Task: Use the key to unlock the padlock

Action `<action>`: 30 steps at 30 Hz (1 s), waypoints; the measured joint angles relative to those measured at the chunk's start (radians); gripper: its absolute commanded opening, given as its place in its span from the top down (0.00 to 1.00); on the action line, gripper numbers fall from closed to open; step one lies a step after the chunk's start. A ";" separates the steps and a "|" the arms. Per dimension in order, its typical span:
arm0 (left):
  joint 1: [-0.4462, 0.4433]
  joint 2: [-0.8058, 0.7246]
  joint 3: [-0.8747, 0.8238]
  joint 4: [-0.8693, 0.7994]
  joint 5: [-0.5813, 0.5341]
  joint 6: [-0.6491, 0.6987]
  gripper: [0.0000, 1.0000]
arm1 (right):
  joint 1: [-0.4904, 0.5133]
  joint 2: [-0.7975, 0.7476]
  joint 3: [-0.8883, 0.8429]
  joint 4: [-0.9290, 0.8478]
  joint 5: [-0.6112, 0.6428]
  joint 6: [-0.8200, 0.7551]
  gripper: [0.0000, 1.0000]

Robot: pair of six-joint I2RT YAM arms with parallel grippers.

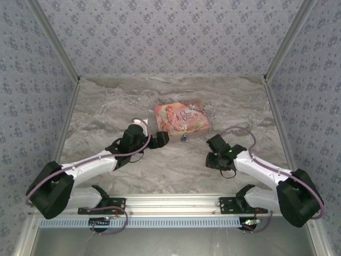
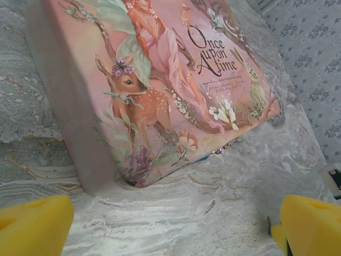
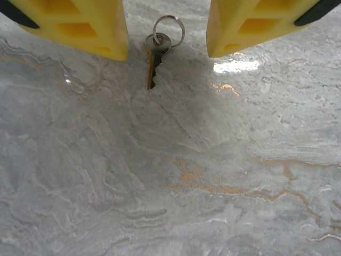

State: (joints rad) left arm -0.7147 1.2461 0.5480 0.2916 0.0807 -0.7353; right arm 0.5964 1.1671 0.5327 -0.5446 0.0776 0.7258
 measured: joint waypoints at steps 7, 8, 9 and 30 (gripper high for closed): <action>0.000 0.000 0.000 -0.003 0.000 0.000 0.01 | 0.004 0.049 0.000 0.003 0.016 0.012 0.63; 0.000 0.000 0.000 -0.003 -0.002 0.000 0.01 | 0.005 0.052 0.002 0.002 0.021 0.015 0.64; 0.000 0.000 0.000 -0.003 -0.003 0.000 0.01 | 0.007 0.054 0.003 -0.001 0.025 0.019 0.64; 0.000 -0.002 0.000 -0.022 -0.023 0.000 0.01 | 0.064 0.057 0.006 -0.039 0.074 0.056 0.77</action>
State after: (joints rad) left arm -0.7147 1.2438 0.5480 0.2695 0.0578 -0.7349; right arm 0.6601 1.2240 0.5392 -0.5838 0.1513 0.7815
